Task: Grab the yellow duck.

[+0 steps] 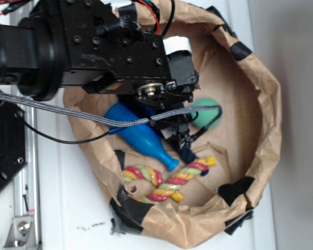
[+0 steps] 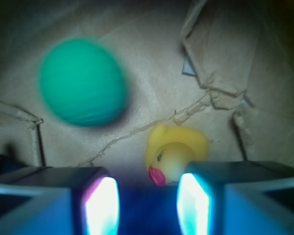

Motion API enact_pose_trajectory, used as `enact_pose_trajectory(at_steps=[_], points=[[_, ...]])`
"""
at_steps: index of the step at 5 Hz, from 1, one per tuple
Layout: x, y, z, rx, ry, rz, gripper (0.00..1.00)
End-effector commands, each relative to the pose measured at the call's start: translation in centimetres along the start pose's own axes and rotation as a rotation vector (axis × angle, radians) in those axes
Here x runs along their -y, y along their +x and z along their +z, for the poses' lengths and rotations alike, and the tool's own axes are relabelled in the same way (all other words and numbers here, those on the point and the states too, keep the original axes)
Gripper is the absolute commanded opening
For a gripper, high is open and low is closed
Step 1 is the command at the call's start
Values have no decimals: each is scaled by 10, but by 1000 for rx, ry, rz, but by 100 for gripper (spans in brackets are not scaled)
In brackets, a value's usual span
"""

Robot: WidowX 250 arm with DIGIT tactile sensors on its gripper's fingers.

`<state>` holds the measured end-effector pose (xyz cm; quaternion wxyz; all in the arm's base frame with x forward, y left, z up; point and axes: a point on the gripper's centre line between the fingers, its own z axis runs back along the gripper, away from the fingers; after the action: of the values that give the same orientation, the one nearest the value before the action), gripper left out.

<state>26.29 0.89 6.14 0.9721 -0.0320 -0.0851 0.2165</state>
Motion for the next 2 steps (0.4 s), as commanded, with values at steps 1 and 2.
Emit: enact_pose_trajectory(at_steps=[1, 2], points=[[-14, 12, 21, 73, 3, 14, 0], [-22, 13, 19, 49, 7, 45, 100]])
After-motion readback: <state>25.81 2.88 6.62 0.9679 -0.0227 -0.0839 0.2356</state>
